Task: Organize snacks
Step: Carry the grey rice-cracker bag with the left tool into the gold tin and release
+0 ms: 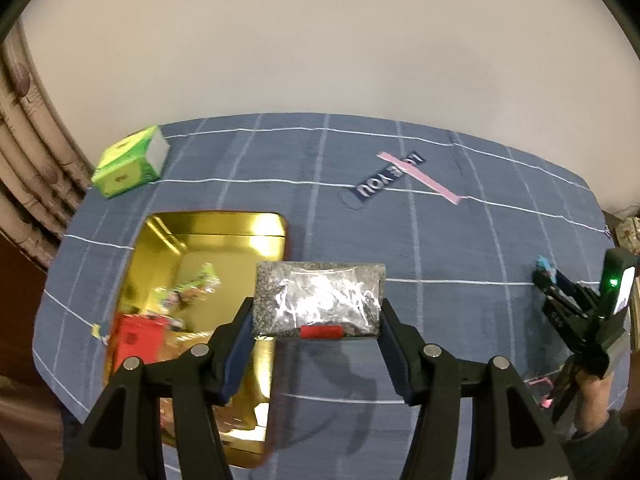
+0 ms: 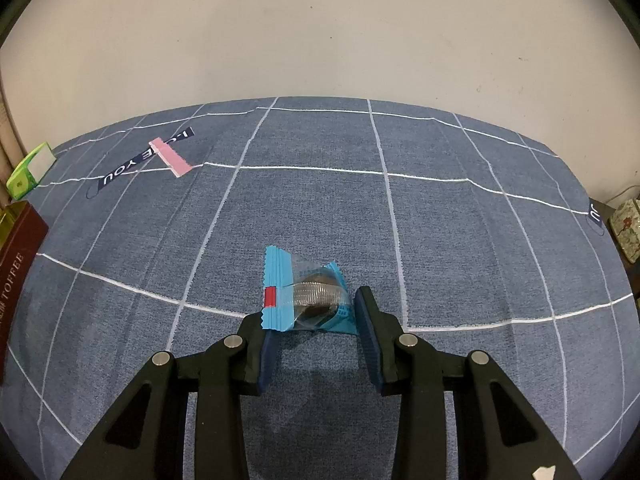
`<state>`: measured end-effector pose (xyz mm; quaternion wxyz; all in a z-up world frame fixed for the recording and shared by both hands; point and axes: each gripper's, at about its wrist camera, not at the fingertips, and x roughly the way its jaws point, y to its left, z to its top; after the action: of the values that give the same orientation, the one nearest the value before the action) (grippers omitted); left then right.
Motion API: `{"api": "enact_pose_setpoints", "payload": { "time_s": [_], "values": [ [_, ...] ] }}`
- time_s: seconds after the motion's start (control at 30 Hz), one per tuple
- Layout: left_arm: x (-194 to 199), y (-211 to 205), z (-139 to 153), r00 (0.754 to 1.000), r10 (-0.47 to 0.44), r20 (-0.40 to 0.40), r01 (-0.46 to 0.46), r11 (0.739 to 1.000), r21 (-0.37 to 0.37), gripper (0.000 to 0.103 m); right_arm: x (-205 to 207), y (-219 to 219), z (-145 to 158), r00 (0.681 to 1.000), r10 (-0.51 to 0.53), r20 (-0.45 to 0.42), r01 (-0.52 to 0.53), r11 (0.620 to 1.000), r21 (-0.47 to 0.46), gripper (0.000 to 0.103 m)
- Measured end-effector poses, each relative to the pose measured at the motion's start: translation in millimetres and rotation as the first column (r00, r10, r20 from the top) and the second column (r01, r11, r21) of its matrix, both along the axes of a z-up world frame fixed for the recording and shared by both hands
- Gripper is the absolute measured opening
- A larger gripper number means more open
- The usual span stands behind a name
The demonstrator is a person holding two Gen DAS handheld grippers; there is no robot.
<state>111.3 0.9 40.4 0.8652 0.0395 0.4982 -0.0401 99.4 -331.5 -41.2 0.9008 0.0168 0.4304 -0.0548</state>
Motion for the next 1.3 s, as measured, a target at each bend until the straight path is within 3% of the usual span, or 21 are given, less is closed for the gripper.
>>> {"api": "enact_pose_setpoints", "payload": {
  "time_s": [0.37,0.63,1.3],
  "values": [
    [29,66,-24,0.995,0.087,-0.048,-0.085,0.996,0.042,0.059,0,0,0,1.000,0.001,-0.001,-0.001,1.000,-0.004,0.034],
    [53,95,-41,0.989,0.106,-0.102,-0.106,0.994,0.010,0.059,0,-1,0,1.000,0.001,-0.001,-0.001,1.000,-0.007,0.034],
    [61,103,-86,0.977,0.111,-0.184,-0.100,0.992,0.073,0.059,0,0,0,1.000,0.000,0.000,0.000,1.000,-0.008,0.034]
  ]
}}
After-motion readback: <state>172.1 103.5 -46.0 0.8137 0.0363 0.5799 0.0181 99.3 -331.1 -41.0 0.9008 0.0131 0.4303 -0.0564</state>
